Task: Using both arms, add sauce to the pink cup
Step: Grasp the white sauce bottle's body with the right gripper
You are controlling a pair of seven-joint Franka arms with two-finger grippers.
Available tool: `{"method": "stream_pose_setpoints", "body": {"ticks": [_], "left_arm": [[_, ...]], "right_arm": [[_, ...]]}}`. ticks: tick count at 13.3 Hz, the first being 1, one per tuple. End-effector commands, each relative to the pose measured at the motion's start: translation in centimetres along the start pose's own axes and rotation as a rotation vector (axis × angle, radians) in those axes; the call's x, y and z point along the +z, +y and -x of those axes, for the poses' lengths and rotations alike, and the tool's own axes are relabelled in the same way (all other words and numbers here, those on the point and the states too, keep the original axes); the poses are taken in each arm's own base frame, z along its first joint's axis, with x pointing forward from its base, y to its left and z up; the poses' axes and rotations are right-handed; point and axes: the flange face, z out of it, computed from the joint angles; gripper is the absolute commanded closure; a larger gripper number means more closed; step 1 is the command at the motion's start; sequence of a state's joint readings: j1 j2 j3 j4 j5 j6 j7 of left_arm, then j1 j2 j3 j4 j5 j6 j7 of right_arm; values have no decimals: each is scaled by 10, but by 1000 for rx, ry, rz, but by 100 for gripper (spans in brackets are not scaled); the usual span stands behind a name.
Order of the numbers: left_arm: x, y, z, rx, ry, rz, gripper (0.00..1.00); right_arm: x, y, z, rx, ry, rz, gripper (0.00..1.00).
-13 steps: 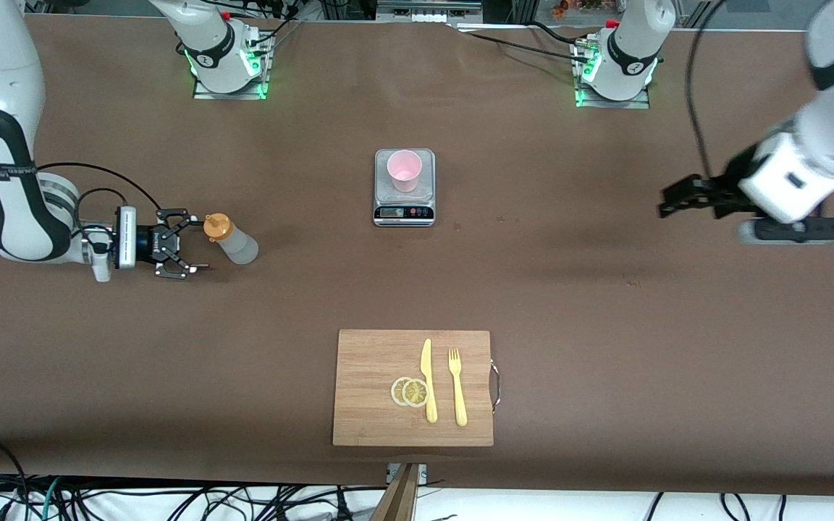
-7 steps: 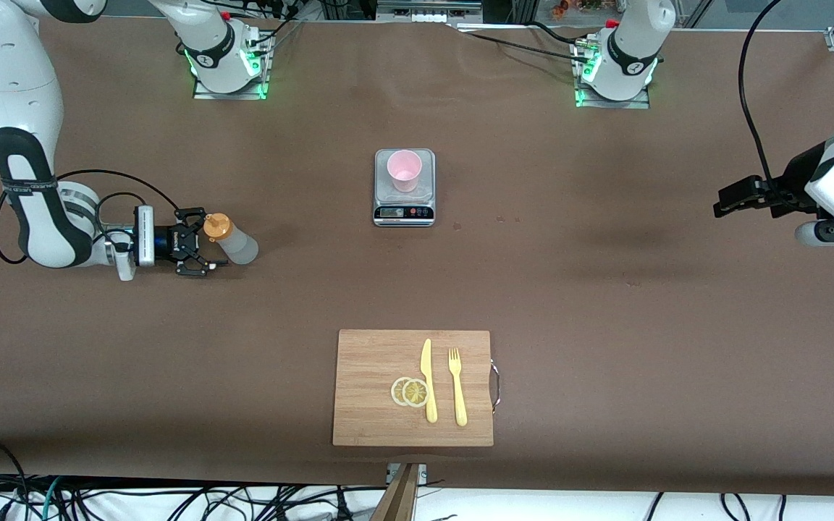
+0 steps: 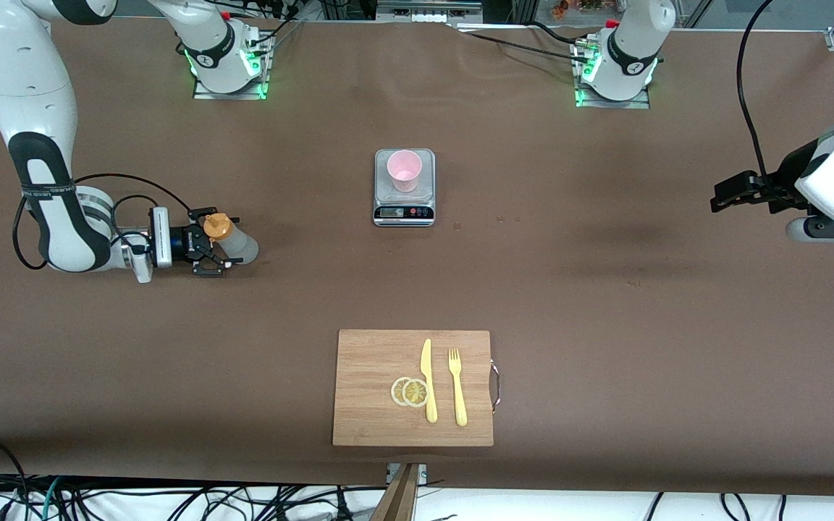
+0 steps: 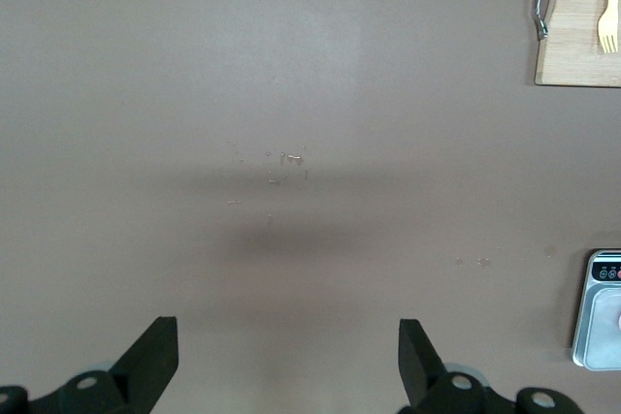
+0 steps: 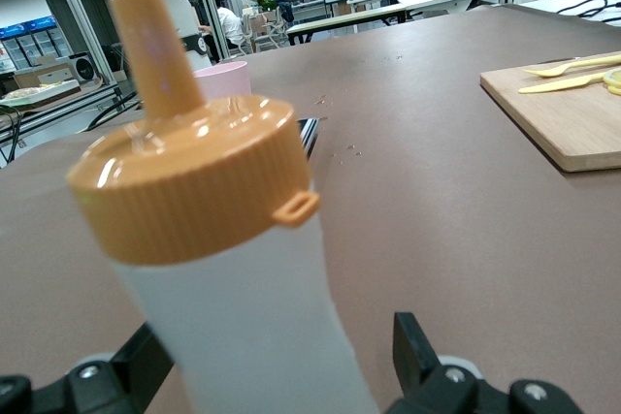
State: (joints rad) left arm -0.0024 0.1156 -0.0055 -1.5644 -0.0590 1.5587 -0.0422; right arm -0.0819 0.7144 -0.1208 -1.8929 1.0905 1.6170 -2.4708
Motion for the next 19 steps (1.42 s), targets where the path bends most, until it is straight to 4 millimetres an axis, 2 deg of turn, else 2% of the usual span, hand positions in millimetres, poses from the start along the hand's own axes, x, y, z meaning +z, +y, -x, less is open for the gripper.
{"method": "stream_pose_setpoints", "body": {"ticks": [1,3,4,7,9,10,12,16,18,19], "left_arm": [[-1,-2,1,24,-4,-19,0],[-3,-1,0,22,-1,-17,0],[-3,0,0,24,-1,-17,0],[1,-5,-4,25,-7,-18,0],[-3,-7,-5,19,3,-18,0],[-5,-6,-6,18,7,-18,0],[-6,-2,-5,20,8,-18,0],[-6,0,-8,21,11,-14,0],[-6,-1,-8,21,10,-10,0],[-5,-3,-9,18,8,-8,0]], "right_arm": [[1,9,-8,4,4,-8,21],[4,10,-9,2,1,-16,37],[2,13,-12,-4,-4,-14,50],[2,17,-17,16,-14,-21,73],[3,19,-26,46,-34,-37,75],[2,21,-38,64,-64,-55,79],[4,26,-66,99,-143,-84,80],[36,33,-156,131,-431,-120,82],[57,32,-189,148,-583,-132,82],[69,30,-198,161,-647,-145,82]]}}
